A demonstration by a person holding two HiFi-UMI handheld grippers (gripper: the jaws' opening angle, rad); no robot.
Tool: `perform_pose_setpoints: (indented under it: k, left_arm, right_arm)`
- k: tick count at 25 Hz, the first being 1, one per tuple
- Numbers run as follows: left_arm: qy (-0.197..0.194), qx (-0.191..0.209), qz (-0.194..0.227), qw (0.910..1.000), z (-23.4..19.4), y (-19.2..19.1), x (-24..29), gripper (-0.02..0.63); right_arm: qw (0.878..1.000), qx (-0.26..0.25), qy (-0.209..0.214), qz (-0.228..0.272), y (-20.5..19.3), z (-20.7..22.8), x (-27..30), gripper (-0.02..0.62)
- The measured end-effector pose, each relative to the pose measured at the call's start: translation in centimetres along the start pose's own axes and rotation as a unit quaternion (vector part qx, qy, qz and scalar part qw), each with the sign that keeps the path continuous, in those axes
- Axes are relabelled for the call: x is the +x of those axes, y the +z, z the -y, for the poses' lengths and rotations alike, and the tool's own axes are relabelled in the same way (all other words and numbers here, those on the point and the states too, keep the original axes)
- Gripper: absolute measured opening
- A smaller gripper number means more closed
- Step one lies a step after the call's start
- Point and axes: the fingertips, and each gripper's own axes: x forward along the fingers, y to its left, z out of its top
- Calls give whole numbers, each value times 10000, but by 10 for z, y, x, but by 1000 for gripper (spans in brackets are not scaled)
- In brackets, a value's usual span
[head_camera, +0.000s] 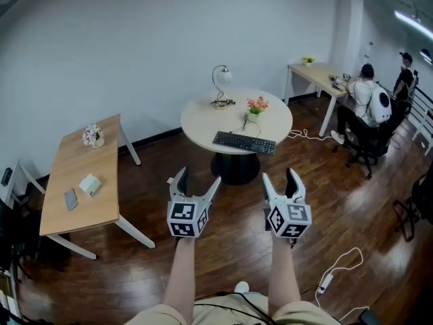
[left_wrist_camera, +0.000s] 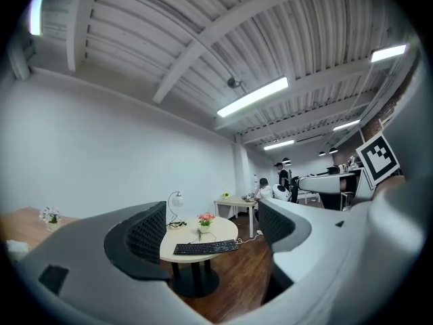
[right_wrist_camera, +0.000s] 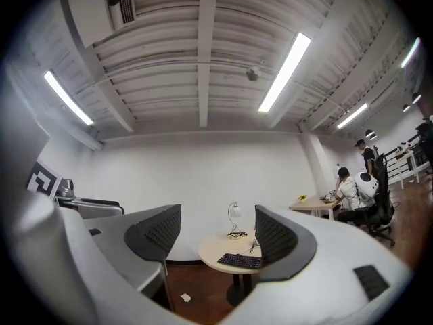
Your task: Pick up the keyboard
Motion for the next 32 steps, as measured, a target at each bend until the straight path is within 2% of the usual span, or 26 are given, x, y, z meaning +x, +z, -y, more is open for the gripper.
perform_pose_setpoints:
  k: [3,7,15,19,22,27,32]
  left_arm:
    - [41,-45,-96,9999,12,-7,31,405]
    - [35,-70,-242,9997,19,-19,61,405]
    - [22,-338,-401,9986,-7,-57,134,405]
    - [-104,-427,-362,9984,-35,-72,197,405]
    - [-251,-384,-329,9984,-65,-72,254,405]
    - [-416,-432,-296,9978,-126,-72,335,405]
    - [-690,-497,-506,9951,-163,-100,390,405]
  right_arm:
    - [9999,29,58,-121,-10,28,15,356]
    - [9993,239,-69,-273,-28,65,27,354]
    - [9980,221,-87,-585,-68,95,88,350]
    - [9975,99,-202,-666,-82,112,144,350]
    - [9975,42,-329,-625,-76,125,202,350]
    - [9980,-157,-281,-539,-65,120,300,351]
    - [9956,-194,-419,-816,-93,127,360,351]
